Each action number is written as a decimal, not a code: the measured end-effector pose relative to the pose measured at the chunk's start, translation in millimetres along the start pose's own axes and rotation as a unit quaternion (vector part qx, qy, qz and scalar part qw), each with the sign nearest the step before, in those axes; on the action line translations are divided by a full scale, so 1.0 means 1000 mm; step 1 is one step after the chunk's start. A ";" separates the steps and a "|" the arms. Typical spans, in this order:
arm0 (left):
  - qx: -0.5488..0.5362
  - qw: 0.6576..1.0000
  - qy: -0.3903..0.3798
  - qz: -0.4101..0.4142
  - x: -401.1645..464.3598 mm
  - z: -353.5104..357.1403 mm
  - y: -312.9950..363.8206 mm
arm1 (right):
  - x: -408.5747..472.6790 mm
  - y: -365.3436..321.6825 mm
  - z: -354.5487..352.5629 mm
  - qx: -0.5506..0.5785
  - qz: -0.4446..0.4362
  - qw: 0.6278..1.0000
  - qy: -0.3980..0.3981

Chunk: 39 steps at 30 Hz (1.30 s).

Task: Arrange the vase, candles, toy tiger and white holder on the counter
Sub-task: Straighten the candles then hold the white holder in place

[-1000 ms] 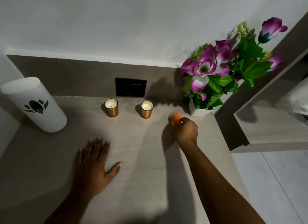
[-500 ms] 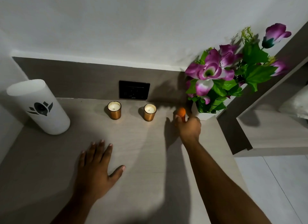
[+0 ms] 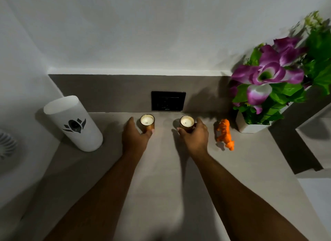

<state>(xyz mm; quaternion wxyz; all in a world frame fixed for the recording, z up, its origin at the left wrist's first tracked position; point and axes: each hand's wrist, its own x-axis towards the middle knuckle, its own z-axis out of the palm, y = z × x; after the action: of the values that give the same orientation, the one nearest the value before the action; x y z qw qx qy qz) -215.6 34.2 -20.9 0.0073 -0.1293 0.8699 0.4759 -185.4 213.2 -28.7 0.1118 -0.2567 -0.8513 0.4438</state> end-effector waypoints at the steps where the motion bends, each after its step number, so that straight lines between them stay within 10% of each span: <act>1: -0.004 1.000 -0.001 0.006 0.008 0.002 0.003 | 0.004 0.002 0.003 -0.001 -0.005 1.000 0.009; 19: 0.034 0.999 0.001 0.024 -0.003 -0.003 -0.002 | -0.031 0.021 0.010 -0.138 -0.100 0.984 -0.041; 29: -0.059 0.964 0.253 -0.063 -0.052 -0.074 -0.056 | -0.075 0.047 0.018 -0.362 -0.195 0.899 -0.152; 39: -0.118 0.958 0.249 -0.080 0.030 -0.101 -0.072 | -0.077 0.044 0.017 -0.383 -0.195 0.891 -0.149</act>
<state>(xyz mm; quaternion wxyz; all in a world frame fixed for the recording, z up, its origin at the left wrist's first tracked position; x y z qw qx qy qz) -216.4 -93.3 -29.4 -0.1865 -0.3126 0.7686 0.5260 -112.4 181.1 -71.7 -0.0387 -0.0393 -0.9948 0.0853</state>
